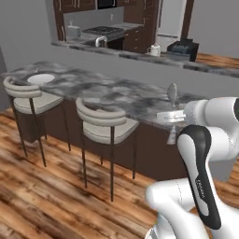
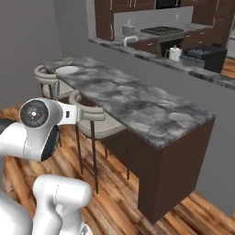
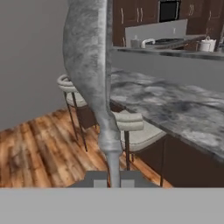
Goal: Take the fork and place it on the left side of the plate. Then take the spoon and place it on the right side of the plate. Make sure they're directly next to the plate.
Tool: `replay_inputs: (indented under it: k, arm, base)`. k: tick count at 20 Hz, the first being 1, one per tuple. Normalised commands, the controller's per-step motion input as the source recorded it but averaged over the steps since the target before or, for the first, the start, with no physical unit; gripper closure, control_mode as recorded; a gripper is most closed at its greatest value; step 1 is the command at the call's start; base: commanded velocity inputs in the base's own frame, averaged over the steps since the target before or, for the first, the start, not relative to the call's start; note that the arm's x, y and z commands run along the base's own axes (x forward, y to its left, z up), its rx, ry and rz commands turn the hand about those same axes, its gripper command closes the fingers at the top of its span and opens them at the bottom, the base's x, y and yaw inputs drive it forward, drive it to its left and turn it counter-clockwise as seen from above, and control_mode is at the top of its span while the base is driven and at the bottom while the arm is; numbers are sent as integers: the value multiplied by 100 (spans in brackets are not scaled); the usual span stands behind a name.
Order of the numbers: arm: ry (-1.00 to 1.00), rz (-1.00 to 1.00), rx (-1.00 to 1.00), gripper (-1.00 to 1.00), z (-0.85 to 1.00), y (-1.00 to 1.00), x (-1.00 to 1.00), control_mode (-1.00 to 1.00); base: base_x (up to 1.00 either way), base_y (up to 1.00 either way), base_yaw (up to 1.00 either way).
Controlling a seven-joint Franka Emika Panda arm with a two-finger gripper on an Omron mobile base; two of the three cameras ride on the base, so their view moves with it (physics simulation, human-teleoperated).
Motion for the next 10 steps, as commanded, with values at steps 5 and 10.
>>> replay_inputs:
  k: [5, 10]
  arm:
    - [0, 0, 0, 100, 0, 0, 0, 100]
    - [0, 0, 0, 100, 0, 0, 0, 100]
  base:
    - [19, 100, -31]
    - [21, 100, -32]
